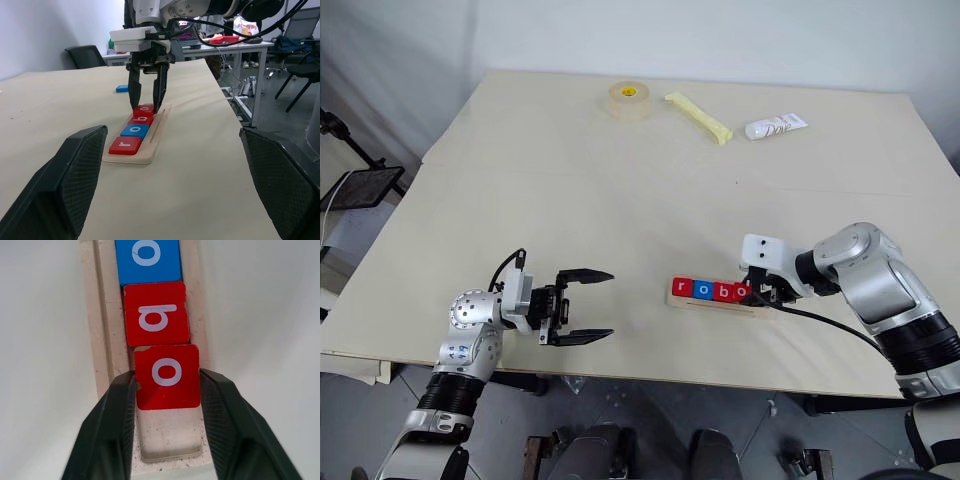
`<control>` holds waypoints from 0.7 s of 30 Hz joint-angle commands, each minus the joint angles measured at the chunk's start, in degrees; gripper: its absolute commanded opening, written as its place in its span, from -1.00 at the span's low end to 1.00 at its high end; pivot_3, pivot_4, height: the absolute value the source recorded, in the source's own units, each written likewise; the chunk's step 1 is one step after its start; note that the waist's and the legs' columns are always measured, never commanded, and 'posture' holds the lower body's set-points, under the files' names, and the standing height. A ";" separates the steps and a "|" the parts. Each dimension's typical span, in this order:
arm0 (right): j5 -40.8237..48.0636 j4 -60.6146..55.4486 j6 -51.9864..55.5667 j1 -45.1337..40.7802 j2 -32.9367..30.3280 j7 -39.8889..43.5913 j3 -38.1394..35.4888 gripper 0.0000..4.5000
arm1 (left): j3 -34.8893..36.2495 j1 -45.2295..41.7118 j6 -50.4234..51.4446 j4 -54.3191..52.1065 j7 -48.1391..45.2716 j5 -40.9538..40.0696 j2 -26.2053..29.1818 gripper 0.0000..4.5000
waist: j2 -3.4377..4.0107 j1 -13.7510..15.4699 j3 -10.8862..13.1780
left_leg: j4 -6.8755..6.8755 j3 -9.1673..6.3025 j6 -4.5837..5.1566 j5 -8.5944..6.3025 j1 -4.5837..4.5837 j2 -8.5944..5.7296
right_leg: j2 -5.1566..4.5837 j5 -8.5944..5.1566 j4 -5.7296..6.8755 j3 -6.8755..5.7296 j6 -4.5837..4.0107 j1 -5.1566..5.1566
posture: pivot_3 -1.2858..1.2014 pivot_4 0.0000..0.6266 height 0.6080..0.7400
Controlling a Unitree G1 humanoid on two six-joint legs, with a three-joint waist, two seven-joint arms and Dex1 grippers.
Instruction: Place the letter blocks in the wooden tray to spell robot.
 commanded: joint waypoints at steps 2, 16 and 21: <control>-0.30 -0.93 -0.20 -0.39 -0.79 0.86 -0.74 0.53 | 0.52 -0.25 -0.80 -0.88 0.20 -0.30 0.23 1.00 | 0.00 0.03 0.00 | 0.00 0.00 0.00 0.00 0.00 -0.01 | 0.00 0.00 0.00 0.00 0.00 0.00 | 0.03 -0.52 1.00; 6.11 -8.05 7.48 5.48 -2.09 -3.64 -12.67 0.98 | 0.25 -2.48 -1.58 1.80 -0.61 -0.18 -0.43 1.00 | 0.00 0.29 0.00 | 0.00 -0.03 0.00 0.00 -0.02 -0.01 | 0.00 0.00 0.01 -0.02 0.00 -0.01 | 0.03 -0.52 1.00; 11.97 -9.17 10.14 18.76 -0.32 -11.14 -33.49 0.98 | 0.19 -2.89 -1.74 3.19 -1.56 -0.35 -0.37 1.00 | -0.01 0.60 0.00 | -0.01 -0.12 0.00 0.00 -0.07 -0.07 | -0.02 0.00 0.02 -0.05 0.01 0.02 | 0.03 -0.52 1.00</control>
